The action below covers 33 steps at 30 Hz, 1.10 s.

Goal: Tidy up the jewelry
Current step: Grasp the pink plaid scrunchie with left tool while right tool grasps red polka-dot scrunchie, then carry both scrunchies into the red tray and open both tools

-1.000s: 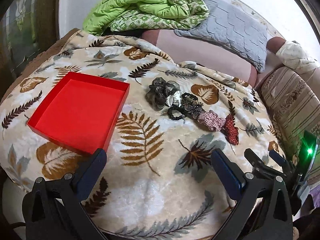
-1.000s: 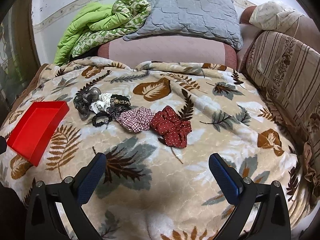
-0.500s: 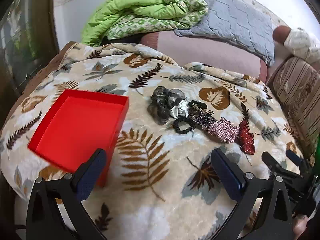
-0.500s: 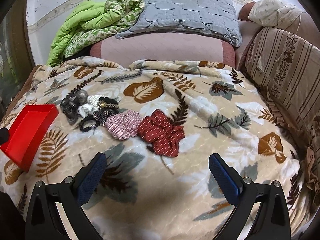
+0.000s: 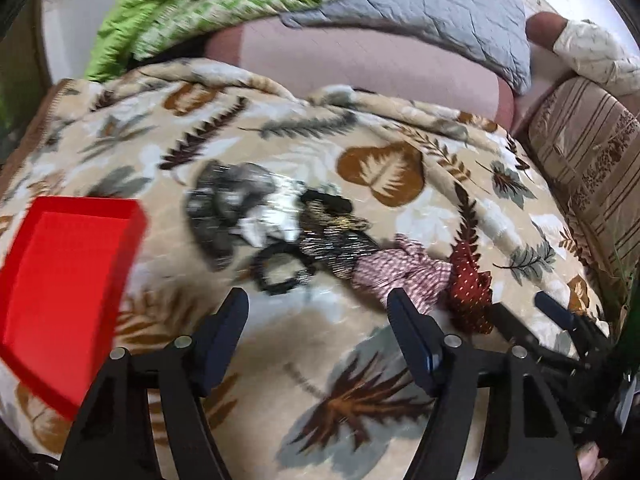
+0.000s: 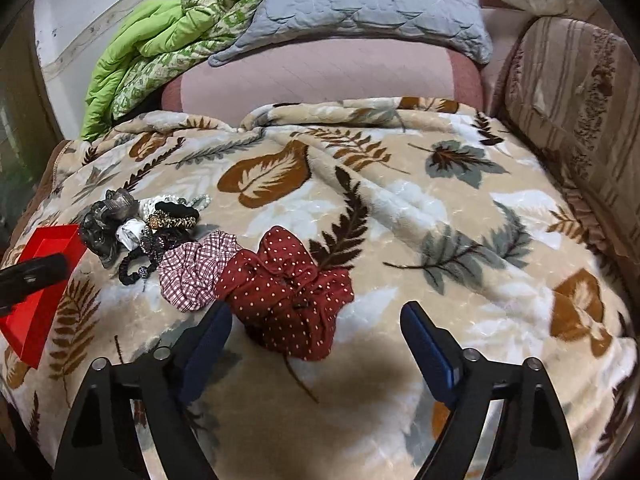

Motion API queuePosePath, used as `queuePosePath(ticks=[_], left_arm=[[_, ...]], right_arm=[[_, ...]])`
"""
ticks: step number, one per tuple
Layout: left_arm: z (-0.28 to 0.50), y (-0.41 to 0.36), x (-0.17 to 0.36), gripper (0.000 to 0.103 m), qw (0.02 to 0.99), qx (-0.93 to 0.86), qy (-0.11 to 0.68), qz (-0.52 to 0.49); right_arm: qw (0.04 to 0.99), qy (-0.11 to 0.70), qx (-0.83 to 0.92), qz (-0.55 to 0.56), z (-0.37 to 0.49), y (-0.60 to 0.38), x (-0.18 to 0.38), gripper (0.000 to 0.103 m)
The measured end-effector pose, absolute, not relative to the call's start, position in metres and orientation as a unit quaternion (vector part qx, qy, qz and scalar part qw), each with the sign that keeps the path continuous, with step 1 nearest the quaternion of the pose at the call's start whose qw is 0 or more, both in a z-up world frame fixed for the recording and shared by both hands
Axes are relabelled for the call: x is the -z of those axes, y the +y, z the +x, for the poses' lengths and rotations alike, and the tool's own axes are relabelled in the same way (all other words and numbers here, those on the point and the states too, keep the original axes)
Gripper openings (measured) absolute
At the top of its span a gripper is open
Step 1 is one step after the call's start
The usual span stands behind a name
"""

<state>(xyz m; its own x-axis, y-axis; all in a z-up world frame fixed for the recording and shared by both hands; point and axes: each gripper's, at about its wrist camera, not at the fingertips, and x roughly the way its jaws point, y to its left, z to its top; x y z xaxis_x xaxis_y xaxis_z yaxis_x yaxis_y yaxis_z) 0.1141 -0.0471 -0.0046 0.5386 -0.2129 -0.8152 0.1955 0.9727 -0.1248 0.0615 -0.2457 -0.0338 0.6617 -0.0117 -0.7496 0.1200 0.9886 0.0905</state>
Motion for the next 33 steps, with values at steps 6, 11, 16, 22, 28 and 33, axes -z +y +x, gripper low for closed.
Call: queuePosePath(ticks=[6, 11, 16, 22, 28, 33], left_arm=[[0.141, -0.077, 0.040, 0.071, 0.854, 0.138, 0.501, -0.017], [0.157, -0.090, 0.060, 0.064, 0.839, 0.154, 0.521, -0.034], [0.164, -0.100, 0.071, 0.021, 0.824, 0.172, 0.538, -0.048], [0.156, -0.103, 0.066, 0.009, 0.823, 0.170, 0.539, -0.044], [0.130, -0.089, 0.036, 0.009, 0.834, 0.174, 0.522, -0.043], [0.106, -0.062, 0.013, 0.009, 0.838, 0.173, 0.515, -0.042]], right_arm=[[0.900, 0.424, -0.021, 0.096, 0.075, -0.247, 0.054, 0.083], [0.889, 0.439, -0.046, 0.120, 0.086, -0.249, 0.066, 0.065], [0.881, 0.449, -0.059, 0.137, 0.089, -0.251, 0.072, 0.040], [0.879, 0.449, -0.070, 0.144, 0.088, -0.251, 0.071, 0.012], [0.885, 0.437, -0.067, 0.147, 0.080, -0.250, 0.062, 0.011], [0.892, 0.422, -0.065, 0.147, 0.065, -0.243, 0.043, 0.011]])
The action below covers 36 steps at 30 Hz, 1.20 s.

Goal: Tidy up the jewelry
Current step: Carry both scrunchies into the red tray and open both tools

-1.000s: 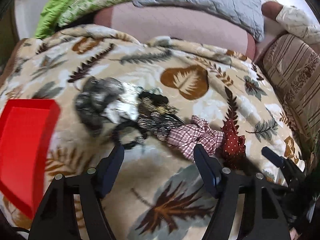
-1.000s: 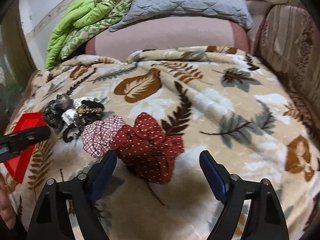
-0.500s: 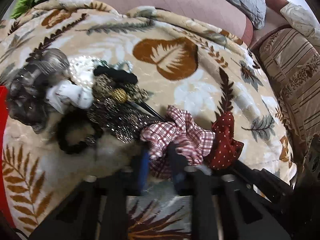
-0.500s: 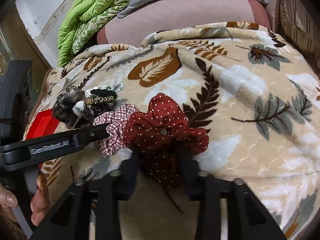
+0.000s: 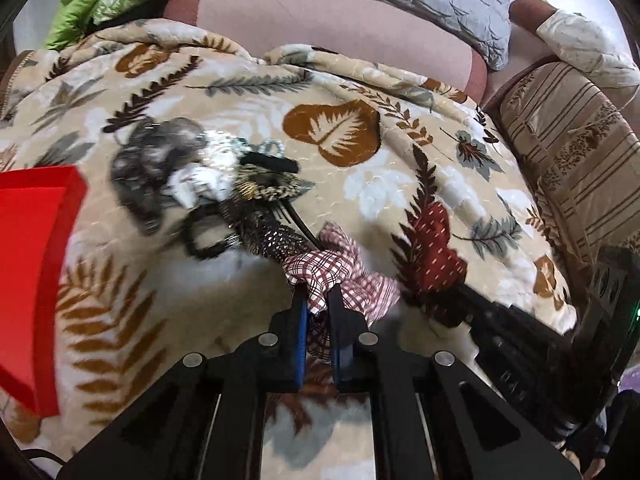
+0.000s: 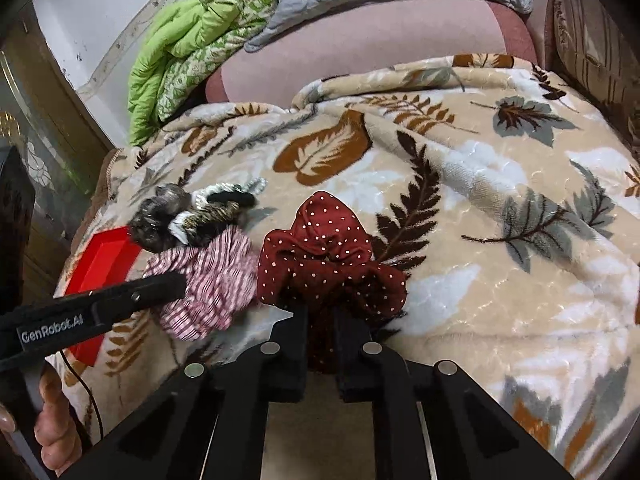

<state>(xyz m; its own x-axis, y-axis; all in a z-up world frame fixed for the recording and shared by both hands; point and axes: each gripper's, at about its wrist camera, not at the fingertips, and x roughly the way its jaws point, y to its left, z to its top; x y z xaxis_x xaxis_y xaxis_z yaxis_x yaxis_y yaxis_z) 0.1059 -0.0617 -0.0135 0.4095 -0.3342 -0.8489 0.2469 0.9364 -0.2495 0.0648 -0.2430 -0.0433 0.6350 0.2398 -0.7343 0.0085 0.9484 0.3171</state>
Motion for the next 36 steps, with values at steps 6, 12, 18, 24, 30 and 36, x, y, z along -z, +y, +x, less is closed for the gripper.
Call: queuePosePath(ticks=[6, 12, 18, 24, 30, 36], left_arm=[[0.079, -0.012, -0.011, 0.009, 0.850, 0.168, 0.496, -0.055], [0.057, 0.046, -0.026, 0.009, 0.864, 0.142, 0.478, -0.072], [0.048, 0.106, -0.046, 0.009, 0.893, 0.091, 0.439, -0.046], [0.062, 0.178, -0.046, 0.009, 0.900, 0.031, 0.430, -0.059], [0.108, 0.241, -0.025, 0.009, 0.888, -0.011, 0.453, -0.085], [0.162, 0.277, 0.002, 0.009, 0.878, -0.041, 0.470, -0.085]], right_arm=[[0.902, 0.407, -0.069, 0.124, 0.045, -0.219, 0.011, 0.011], [0.906, 0.404, -0.087, 0.092, 0.035, -0.185, -0.015, 0.011], [0.899, 0.414, -0.108, 0.088, 0.036, -0.148, -0.024, 0.011], [0.888, 0.424, -0.160, 0.081, 0.056, -0.093, -0.037, 0.011], [0.870, 0.433, -0.229, 0.058, 0.098, -0.009, -0.038, 0.011], [0.851, 0.458, -0.255, 0.034, 0.151, 0.071, -0.009, 0.011]])
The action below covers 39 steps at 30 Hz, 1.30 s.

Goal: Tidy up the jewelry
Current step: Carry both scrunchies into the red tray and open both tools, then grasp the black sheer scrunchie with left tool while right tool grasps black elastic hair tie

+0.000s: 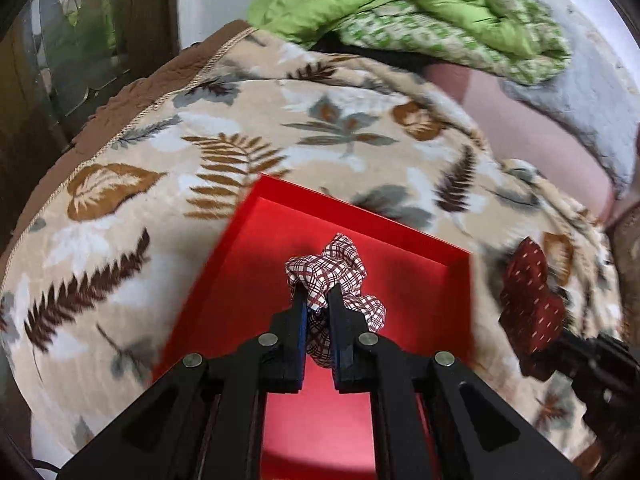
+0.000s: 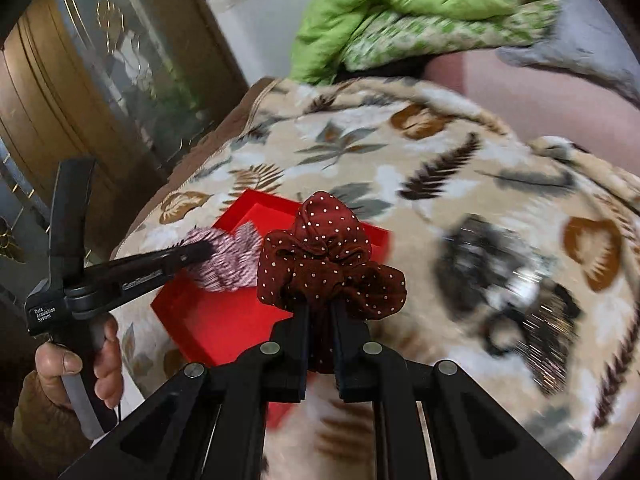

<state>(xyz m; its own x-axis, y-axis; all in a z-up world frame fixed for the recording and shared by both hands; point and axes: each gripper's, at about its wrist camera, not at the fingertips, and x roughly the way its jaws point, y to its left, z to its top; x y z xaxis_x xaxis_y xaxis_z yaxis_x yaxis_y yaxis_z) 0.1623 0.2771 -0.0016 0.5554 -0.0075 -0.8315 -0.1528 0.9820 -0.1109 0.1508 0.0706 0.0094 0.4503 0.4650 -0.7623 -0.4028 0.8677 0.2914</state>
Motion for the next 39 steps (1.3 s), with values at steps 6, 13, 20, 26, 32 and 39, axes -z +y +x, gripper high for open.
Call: queuePosePath(ticks=[6, 13, 20, 26, 32, 39], left_arm=[[0.199, 0.306, 0.023, 0.015, 0.872, -0.085, 0.476, -0.078], [0.196, 0.319, 0.026, 0.049, 0.873, -0.088, 0.469, -0.101], [0.154, 0.290, 0.002, 0.052, 0.885, -0.072, 0.450, -0.097], [0.117, 0.219, 0.007, 0.057, 0.884, 0.001, 0.460, -0.083], [0.106, 0.167, 0.026, 0.057, 0.866, 0.027, 0.494, -0.072], [0.115, 0.124, 0.002, 0.057, 0.875, 0.043, 0.479, -0.060]], right_arm=[[0.832, 0.497, -0.246, 0.015, 0.199, 0.113, 0.037, 0.014], [0.834, 0.498, -0.236, 0.027, 0.212, 0.115, 0.045, 0.070], [0.852, 0.474, -0.219, 0.032, 0.166, 0.063, 0.023, 0.077], [0.867, 0.467, -0.166, 0.055, 0.114, -0.014, 0.019, 0.078], [0.877, 0.463, -0.105, 0.068, 0.083, -0.084, 0.018, 0.078], [0.886, 0.449, -0.071, 0.092, 0.076, -0.139, 0.019, 0.078]])
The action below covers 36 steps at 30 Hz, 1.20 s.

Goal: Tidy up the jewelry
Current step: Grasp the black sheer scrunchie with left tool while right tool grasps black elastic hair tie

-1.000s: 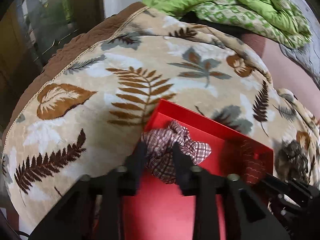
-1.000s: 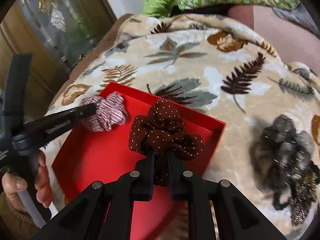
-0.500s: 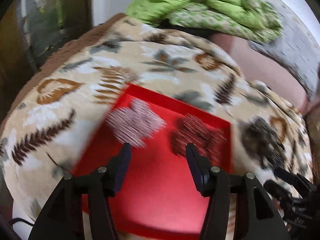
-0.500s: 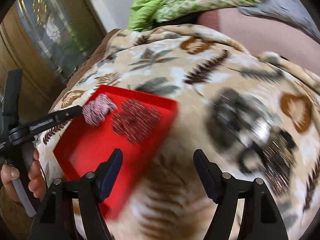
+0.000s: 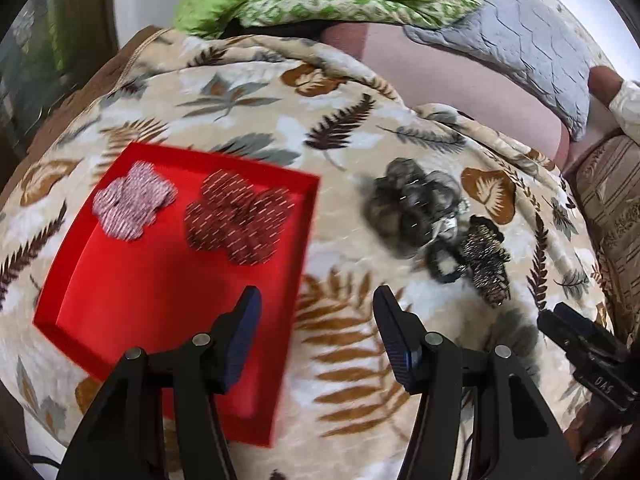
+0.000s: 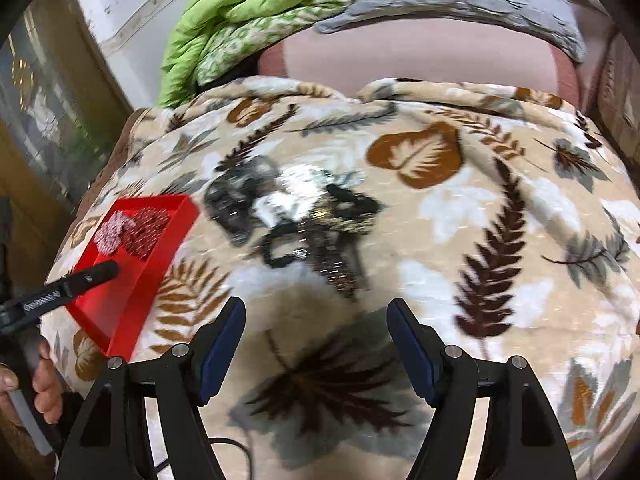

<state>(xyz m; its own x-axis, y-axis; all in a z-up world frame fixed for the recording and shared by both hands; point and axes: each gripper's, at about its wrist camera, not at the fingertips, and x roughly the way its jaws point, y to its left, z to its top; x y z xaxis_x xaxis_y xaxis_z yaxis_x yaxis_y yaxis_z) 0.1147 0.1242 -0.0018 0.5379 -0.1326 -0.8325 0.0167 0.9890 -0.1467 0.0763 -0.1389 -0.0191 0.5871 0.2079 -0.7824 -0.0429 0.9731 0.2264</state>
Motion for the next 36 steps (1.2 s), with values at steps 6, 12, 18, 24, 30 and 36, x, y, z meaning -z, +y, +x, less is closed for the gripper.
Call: queuePosePath(ticks=[6, 12, 18, 24, 30, 36], left_arm=[[0.161, 0.081, 0.003, 0.057, 0.870, 0.063, 0.485, -0.058], [0.211, 0.054, 0.026, 0.057, 0.854, 0.071, 0.512, -0.060], [0.234, 0.049, 0.045, 0.057, 0.843, 0.074, 0.527, -0.080], [0.242, 0.039, 0.063, 0.059, 0.833, 0.089, 0.540, -0.082], [0.234, 0.033, 0.058, 0.017, 0.829, 0.113, 0.541, -0.089], [0.211, 0.028, 0.034, 0.015, 0.839, 0.122, 0.524, -0.080]], right_arm=[[0.883, 0.449, -0.071, 0.120, 0.099, -0.153, 0.032, 0.078], [0.884, 0.442, -0.087, 0.122, 0.129, -0.151, 0.037, 0.078], [0.883, 0.446, -0.095, 0.112, 0.173, -0.153, 0.039, 0.055], [0.865, 0.478, -0.106, 0.112, 0.211, -0.151, 0.066, 0.042], [0.861, 0.475, -0.112, 0.143, 0.209, -0.162, 0.067, 0.019], [0.864, 0.458, -0.115, 0.173, 0.186, -0.171, 0.046, 0.014]])
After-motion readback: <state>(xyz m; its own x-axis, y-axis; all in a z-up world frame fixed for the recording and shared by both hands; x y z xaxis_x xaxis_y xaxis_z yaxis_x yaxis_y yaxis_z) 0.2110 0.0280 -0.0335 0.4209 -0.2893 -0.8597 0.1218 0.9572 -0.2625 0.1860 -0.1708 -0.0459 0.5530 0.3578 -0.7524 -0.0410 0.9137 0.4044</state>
